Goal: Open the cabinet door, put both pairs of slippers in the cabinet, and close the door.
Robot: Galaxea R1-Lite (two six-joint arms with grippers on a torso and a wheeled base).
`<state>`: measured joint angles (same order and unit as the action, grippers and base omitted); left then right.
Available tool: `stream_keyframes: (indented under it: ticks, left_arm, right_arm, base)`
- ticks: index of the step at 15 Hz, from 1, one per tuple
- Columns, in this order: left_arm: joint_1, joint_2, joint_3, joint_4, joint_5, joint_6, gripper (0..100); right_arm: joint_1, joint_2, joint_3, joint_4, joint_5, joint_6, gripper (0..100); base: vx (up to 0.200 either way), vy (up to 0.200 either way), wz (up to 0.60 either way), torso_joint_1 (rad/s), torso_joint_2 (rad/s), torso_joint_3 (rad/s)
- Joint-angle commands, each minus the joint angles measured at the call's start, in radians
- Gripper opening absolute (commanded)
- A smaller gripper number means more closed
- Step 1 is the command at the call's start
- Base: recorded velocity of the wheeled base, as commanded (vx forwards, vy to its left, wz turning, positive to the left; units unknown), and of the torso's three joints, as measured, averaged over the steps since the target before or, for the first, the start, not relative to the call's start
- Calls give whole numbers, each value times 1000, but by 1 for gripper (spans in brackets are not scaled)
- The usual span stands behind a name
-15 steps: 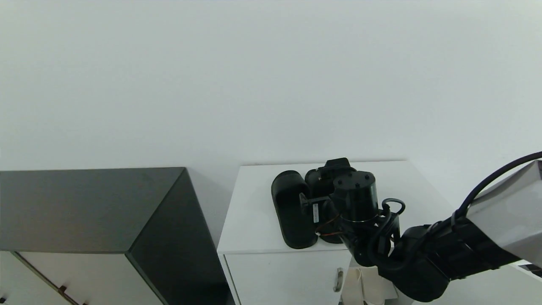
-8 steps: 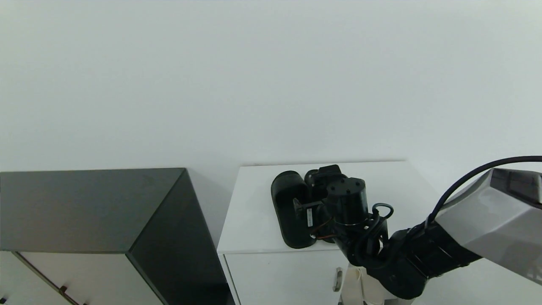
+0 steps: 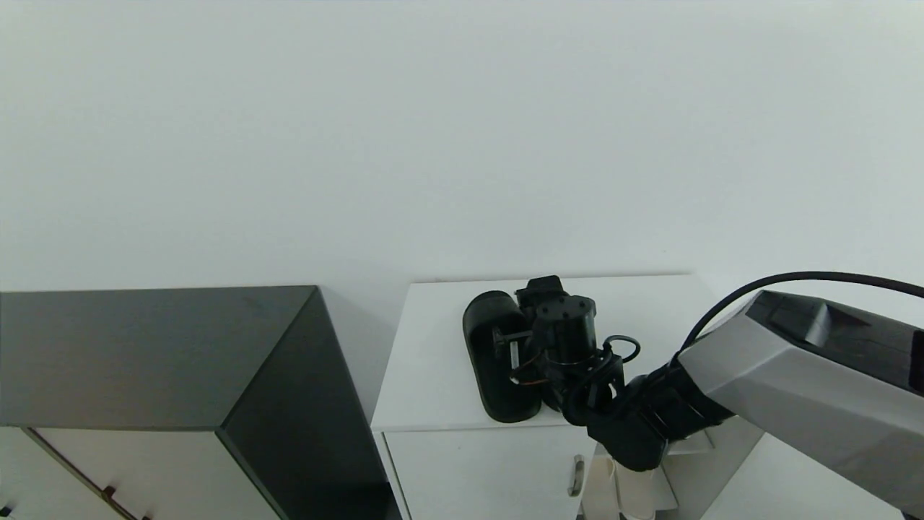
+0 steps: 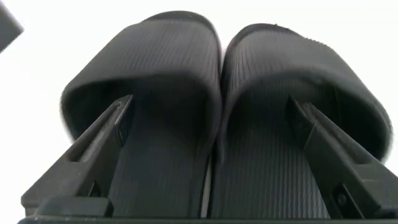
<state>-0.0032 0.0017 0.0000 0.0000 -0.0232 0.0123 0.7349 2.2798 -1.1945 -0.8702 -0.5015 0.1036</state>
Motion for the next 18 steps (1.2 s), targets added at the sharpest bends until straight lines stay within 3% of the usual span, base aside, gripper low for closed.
stream_keyframes:
  ticks: [1, 3, 4, 10, 18]
  left_arm:
    - [0, 0, 0, 0, 0, 0, 0]
    - [0, 0, 0, 0, 0, 0, 0]
    - [0, 0, 0, 0, 0, 0, 0]
    - [0, 0, 0, 0, 2, -2, 0]
    - [0, 0, 0, 0, 2, -2, 0]
  right_arm:
    - [-14, 44, -42, 13, 0, -1, 100]
    - [-17, 56, -68, 16, 0, -1, 100]
    - [-17, 56, -71, 17, 0, -2, 0]
    - [-12, 33, -65, 14, -2, -16, 0]
    - [9, -71, 88, -12, 4, -24, 0]
  base:
    - [0, 0, 0, 0, 0, 0]
    - [0, 0, 0, 0, 0, 0]
    - [0, 0, 0, 0, 0, 0]
    - [0, 0, 0, 0, 0, 0]
    - [0, 0, 0, 0, 0, 0]
